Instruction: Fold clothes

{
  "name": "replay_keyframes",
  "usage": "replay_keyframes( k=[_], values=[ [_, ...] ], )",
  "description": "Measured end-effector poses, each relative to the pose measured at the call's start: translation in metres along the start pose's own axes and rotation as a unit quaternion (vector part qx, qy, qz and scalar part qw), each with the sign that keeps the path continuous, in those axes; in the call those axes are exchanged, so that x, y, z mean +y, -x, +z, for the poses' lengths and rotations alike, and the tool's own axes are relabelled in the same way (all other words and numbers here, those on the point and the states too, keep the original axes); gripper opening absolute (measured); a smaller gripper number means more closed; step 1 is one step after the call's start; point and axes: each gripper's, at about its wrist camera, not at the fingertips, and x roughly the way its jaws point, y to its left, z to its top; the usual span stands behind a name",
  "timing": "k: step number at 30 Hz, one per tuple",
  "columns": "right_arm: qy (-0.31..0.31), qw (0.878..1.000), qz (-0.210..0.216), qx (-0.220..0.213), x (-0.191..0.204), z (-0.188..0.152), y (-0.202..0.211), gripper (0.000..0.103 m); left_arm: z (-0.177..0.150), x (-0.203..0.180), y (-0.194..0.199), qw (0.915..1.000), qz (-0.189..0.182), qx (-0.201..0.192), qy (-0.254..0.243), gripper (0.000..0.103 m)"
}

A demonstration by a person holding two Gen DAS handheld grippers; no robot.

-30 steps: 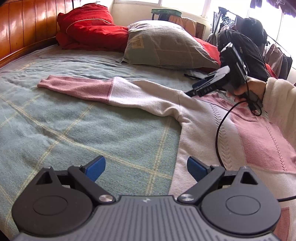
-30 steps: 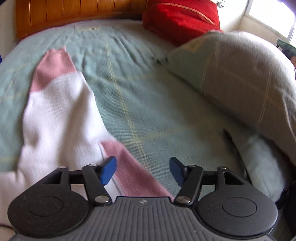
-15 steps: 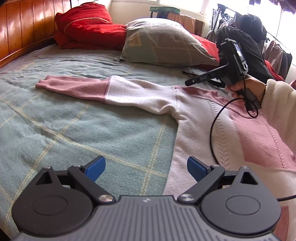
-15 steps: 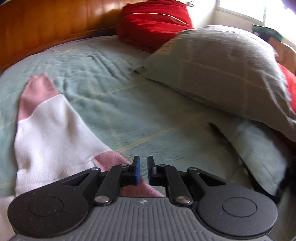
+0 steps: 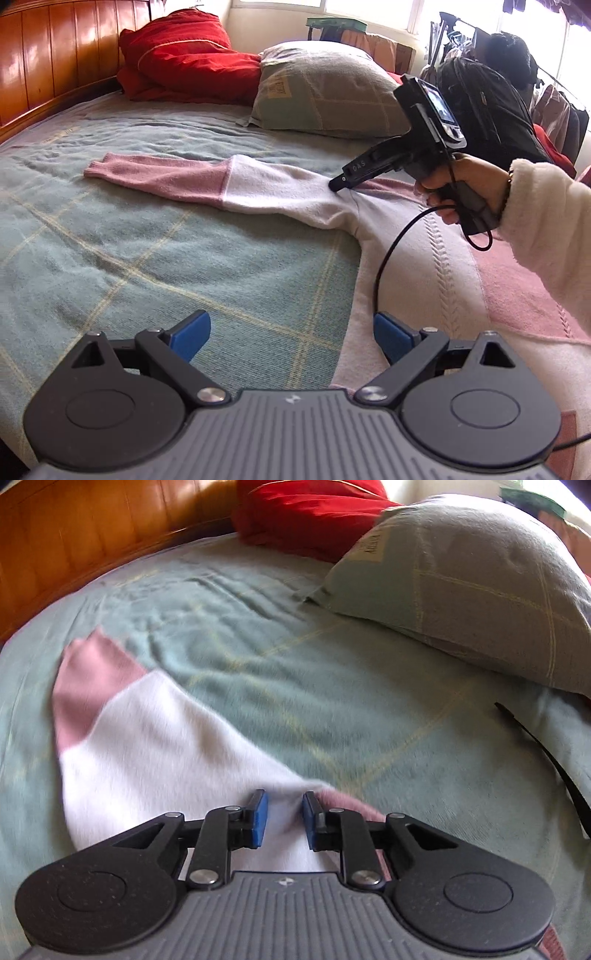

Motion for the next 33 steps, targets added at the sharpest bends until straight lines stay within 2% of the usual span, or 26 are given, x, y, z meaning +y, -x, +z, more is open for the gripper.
replay_keyframes(
  k=[7, 10, 15, 18, 20, 22, 23, 27, 31, 33],
  values=[
    [0.070, 0.997, 0.034, -0.007, 0.031, -0.025, 0.053, 0.029, 0.002, 0.006, 0.012, 0.9998, 0.010, -0.013, 0.012, 0.095],
    [0.085, 0.996, 0.030, 0.005, 0.050, -0.033, 0.051, 0.029, 0.003, 0.005, 0.015, 0.9997, 0.012, -0.015, 0.014, 0.095],
    [0.114, 0.991, 0.062, 0.011, 0.086, -0.039, 0.036, 0.025, 0.003, -0.001, 0.020, 0.9999, 0.006, -0.014, 0.001, 0.095],
    [0.100, 0.992, 0.077, 0.014, 0.082, -0.033, 0.039, 0.025, 0.004, -0.003, 0.021, 0.9999, 0.012, -0.011, -0.001, 0.095],
    [0.064, 0.993, 0.100, -0.001, 0.063, -0.031, 0.055, 0.034, 0.003, -0.004, 0.022, 0.9999, 0.009, -0.012, -0.002, 0.095],
    [0.031, 0.996, 0.079, -0.025, 0.039, -0.032, 0.073, 0.046, 0.003, -0.004, 0.021, 0.9999, 0.005, -0.013, 0.000, 0.096],
    [0.010, 0.998, 0.063, -0.025, 0.024, -0.035, 0.077, 0.048, 0.003, -0.004, 0.020, 0.9999, 0.003, -0.012, 0.001, 0.096],
    [-0.079, 0.997, -0.006, -0.020, -0.038, -0.048, 0.087, 0.051, 0.004, -0.007, 0.011, 1.0000, -0.004, -0.005, -0.001, 0.096],
    [-0.136, 0.990, -0.012, 0.017, -0.071, -0.061, 0.058, 0.052, 0.002, -0.010, 0.006, 0.9999, -0.011, 0.002, -0.005, 0.096],
    [-0.135, 0.990, -0.031, 0.000, -0.072, -0.061, 0.046, 0.053, 0.002, -0.011, 0.005, 0.9999, -0.007, 0.006, -0.007, 0.096]
  ],
)
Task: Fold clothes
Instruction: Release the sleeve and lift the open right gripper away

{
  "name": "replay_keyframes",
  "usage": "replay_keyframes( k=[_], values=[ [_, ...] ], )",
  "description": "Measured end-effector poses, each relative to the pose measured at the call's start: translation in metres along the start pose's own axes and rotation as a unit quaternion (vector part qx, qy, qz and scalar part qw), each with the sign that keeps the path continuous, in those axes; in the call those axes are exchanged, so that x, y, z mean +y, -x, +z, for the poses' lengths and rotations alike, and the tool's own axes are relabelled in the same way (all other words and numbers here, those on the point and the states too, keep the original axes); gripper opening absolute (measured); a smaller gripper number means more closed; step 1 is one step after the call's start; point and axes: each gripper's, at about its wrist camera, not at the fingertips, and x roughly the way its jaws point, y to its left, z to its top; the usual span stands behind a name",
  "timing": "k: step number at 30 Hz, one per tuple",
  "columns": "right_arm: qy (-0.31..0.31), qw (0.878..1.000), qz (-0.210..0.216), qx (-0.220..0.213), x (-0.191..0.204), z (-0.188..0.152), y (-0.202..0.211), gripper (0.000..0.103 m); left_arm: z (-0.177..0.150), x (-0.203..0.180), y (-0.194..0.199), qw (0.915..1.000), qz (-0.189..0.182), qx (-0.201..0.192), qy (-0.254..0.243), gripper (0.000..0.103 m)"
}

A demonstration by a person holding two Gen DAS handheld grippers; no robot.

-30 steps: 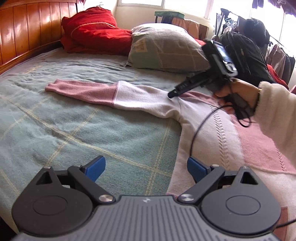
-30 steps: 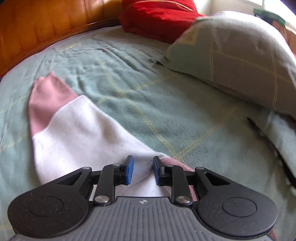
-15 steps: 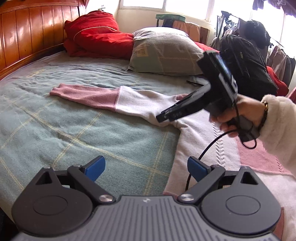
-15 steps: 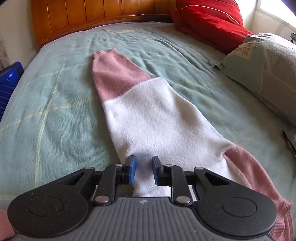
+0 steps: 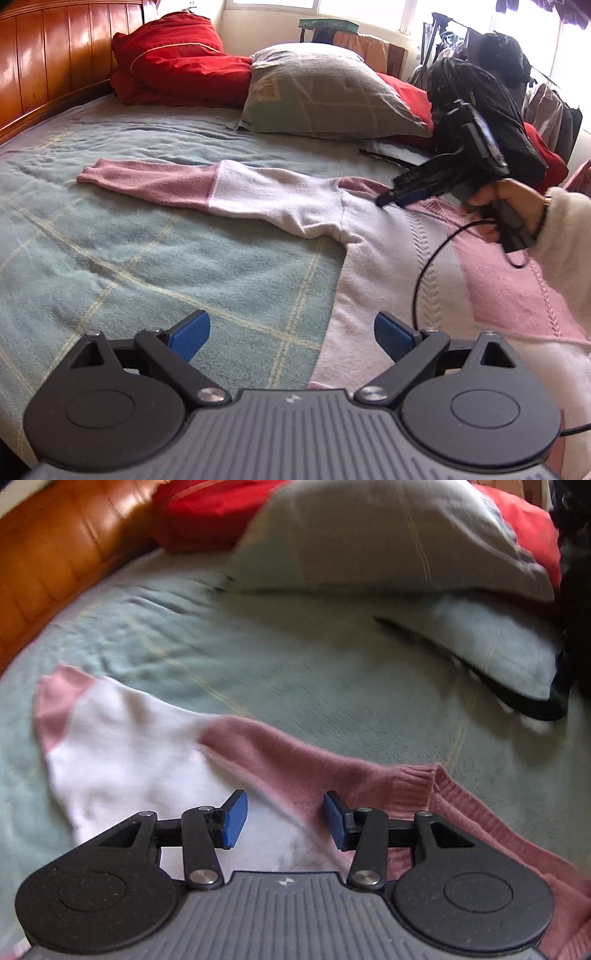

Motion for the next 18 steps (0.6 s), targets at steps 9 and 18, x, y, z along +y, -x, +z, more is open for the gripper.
replay_keyframes(
  k=[9, 18],
  values=[
    [-0.011, 1.000, -0.016, -0.001, 0.025, 0.021, 0.008, 0.077, 0.005, 0.004, 0.004, 1.0000, 0.002, 0.002, 0.006, 0.096],
    [0.026, 0.995, 0.086, -0.033, 0.075, -0.043, 0.064, 0.103, 0.045, 0.029, -0.023, 0.9997, -0.024, 0.001, 0.009, 0.096]
  ],
)
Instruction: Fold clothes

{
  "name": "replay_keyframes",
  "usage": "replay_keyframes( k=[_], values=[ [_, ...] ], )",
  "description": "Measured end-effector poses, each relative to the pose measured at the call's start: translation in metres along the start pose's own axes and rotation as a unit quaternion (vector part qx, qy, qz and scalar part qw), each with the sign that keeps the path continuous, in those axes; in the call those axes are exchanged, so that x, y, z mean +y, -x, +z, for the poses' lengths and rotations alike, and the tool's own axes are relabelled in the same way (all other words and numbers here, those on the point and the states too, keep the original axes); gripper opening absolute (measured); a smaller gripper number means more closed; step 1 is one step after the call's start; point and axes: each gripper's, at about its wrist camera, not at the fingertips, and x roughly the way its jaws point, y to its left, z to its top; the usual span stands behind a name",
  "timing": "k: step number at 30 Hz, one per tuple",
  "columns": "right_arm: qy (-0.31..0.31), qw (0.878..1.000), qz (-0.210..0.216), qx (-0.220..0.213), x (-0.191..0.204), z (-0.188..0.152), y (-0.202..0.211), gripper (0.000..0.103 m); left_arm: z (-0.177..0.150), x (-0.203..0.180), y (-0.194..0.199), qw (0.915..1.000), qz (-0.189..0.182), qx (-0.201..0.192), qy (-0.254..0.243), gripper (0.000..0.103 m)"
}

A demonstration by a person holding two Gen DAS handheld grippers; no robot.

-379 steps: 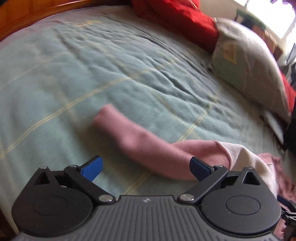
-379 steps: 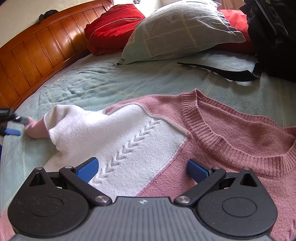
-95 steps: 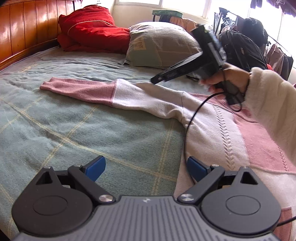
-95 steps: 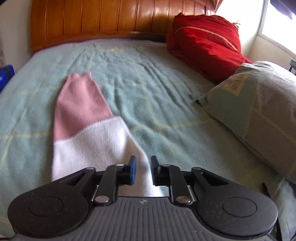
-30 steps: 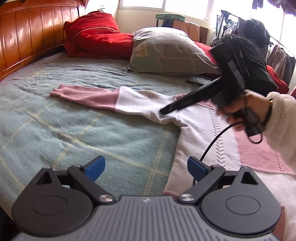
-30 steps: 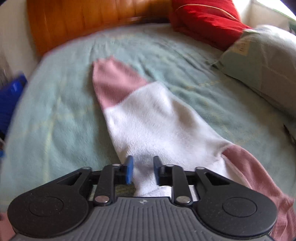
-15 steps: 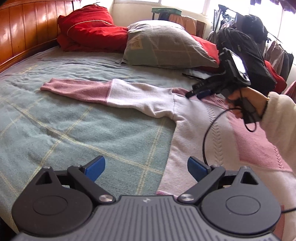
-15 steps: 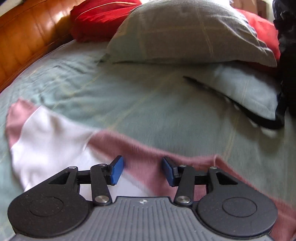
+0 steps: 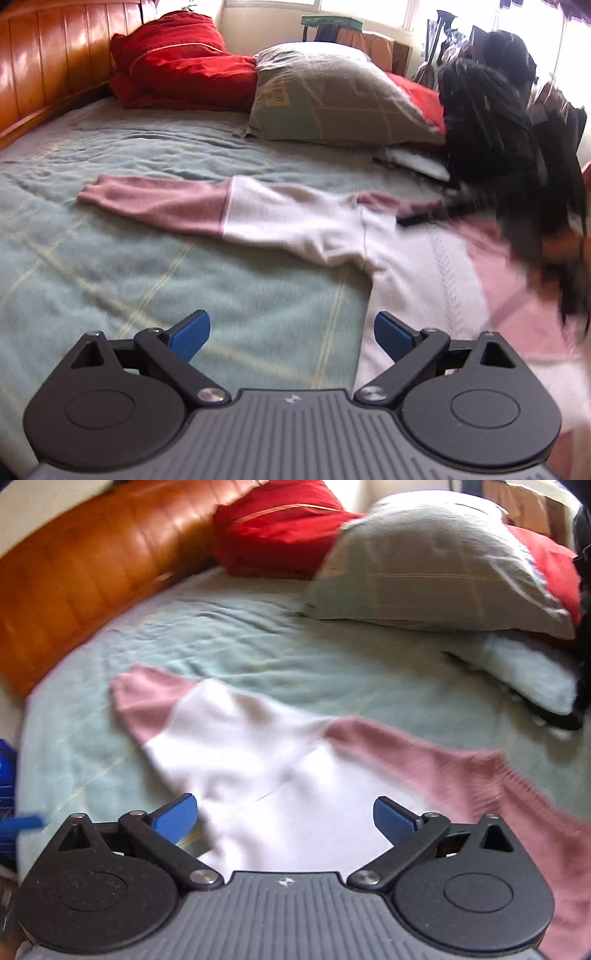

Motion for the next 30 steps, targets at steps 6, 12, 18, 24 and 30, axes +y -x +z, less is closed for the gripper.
replay_keyframes(
  k=[6, 12, 18, 24, 30],
  values=[
    [-0.002, 1.000, 0.002, 0.007, 0.009, -0.033, -0.019, 0.103, 0.044, 0.033, -0.032, 0.9977, -0.035, -0.021, 0.054, 0.096],
    [0.021, 1.000, 0.019, -0.005, 0.008, -0.040, -0.014, 0.103, 0.101, 0.051, -0.100, 0.9883, -0.091, -0.020, 0.121, 0.099],
    [-0.001, 0.999, 0.039, -0.008, -0.008, -0.039, -0.007, 0.103, 0.113, 0.082, -0.172, 0.9644, -0.134, 0.053, 0.222, 0.099],
    [-0.012, 0.999, 0.040, -0.011, -0.010, -0.038, -0.009, 0.103, 0.108, 0.127, -0.158, 0.9693, -0.038, 0.023, 0.242, 0.097],
    [-0.002, 0.999, 0.029, -0.013, -0.005, -0.039, -0.010, 0.103, 0.119, 0.155, -0.133, 0.9584, -0.008, -0.017, 0.285, 0.098]
  ],
)
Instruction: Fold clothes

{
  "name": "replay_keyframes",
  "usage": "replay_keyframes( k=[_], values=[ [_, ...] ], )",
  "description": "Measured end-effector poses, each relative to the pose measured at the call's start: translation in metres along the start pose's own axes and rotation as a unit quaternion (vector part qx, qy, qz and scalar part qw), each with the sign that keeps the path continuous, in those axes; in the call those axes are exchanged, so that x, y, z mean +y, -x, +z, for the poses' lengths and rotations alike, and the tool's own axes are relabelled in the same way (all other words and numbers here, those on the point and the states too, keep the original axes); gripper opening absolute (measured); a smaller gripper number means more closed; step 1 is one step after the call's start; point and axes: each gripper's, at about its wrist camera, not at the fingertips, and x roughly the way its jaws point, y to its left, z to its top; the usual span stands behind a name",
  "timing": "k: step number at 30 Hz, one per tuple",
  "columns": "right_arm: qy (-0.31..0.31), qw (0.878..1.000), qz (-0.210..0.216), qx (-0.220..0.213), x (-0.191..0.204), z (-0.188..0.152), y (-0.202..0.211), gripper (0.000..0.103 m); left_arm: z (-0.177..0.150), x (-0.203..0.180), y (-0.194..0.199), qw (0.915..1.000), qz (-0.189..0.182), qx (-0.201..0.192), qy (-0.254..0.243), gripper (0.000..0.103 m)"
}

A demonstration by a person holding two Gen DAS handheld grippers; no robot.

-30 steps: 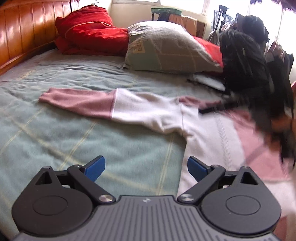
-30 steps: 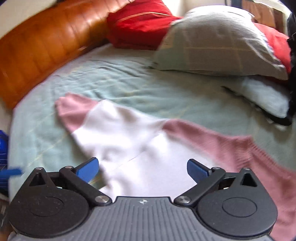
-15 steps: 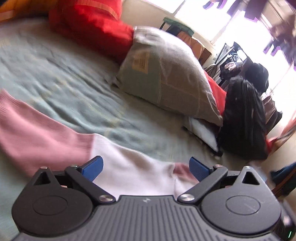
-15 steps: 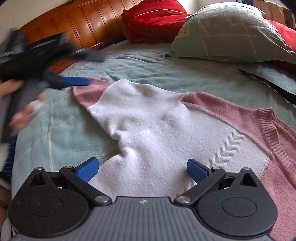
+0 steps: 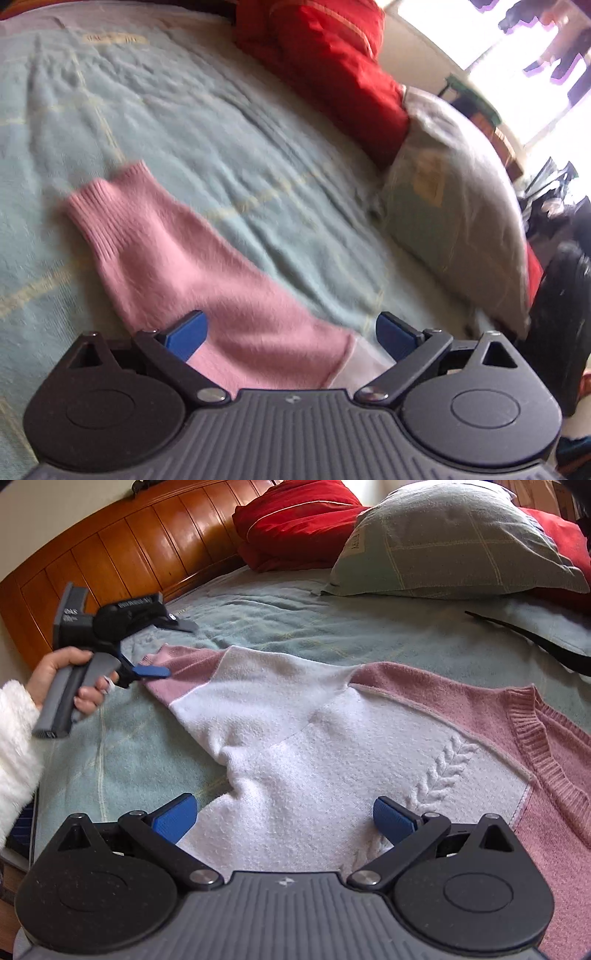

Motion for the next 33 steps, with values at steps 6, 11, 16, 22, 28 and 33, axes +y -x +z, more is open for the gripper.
replay_keyframes(
  k=[6, 11, 16, 22, 28, 33],
  values=[
    [0.008, 1.000, -0.007, 0.001, 0.003, -0.001, -0.001, 0.103, -0.002, -0.013, -0.029, 0.9943, -0.080, 0.069, -0.010, 0.099],
    [0.003, 1.000, -0.003, -0.001, 0.000, 0.000, 0.000, 0.103, 0.010, -0.004, -0.037, 0.9992, -0.012, 0.034, -0.020, 0.098],
    [0.004, 1.000, -0.005, 0.000, 0.001, -0.001, -0.001, 0.103, 0.032, 0.014, -0.020, 0.9957, 0.087, -0.032, 0.002, 0.098],
    [0.009, 1.000, -0.008, -0.002, 0.004, 0.000, 0.001, 0.103, 0.029, 0.024, 0.011, 0.9985, 0.021, -0.047, 0.018, 0.098],
    [0.009, 1.000, -0.007, -0.004, 0.004, 0.000, 0.002, 0.103, 0.008, 0.053, 0.023, 0.9985, 0.007, -0.011, 0.052, 0.098],
    [0.011, 1.000, -0.008, -0.004, 0.005, 0.000, 0.002, 0.103, 0.002, 0.083, 0.014, 0.9942, -0.031, -0.033, 0.097, 0.097]
  ],
)
